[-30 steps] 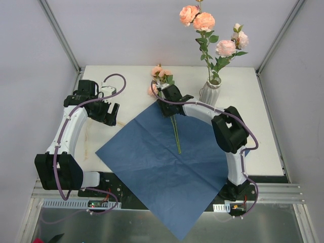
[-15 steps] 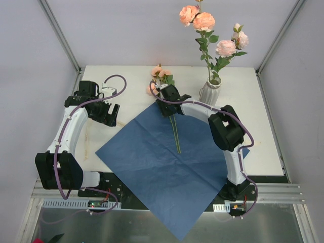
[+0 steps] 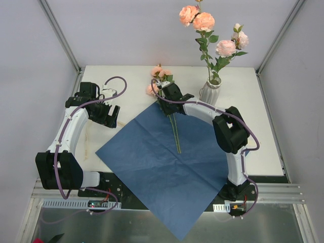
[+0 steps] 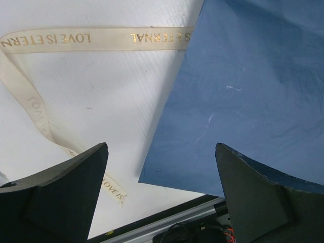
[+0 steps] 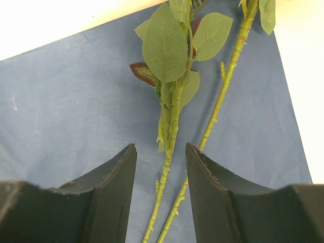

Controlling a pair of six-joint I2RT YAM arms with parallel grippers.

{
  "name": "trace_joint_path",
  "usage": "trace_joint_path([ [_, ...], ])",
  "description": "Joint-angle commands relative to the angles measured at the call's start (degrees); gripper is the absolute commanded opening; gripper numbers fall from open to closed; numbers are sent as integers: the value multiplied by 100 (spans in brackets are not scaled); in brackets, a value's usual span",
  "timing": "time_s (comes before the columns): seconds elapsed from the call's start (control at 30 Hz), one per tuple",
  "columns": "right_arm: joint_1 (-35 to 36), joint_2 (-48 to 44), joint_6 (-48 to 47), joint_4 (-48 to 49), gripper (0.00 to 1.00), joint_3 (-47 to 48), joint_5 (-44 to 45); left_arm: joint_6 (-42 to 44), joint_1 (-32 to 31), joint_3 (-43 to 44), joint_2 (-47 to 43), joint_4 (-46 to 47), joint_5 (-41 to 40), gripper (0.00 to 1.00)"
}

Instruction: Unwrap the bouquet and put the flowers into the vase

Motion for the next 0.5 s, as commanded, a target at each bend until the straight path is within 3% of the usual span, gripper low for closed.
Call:
trace_joint_path([
  [0.0,18,43,-19,-81,46,261,90,96,39,-41,-167,8,23,87],
  [0.47,-35,685,52,-406,46,603,90,140,39,38,-167,16,14,87],
])
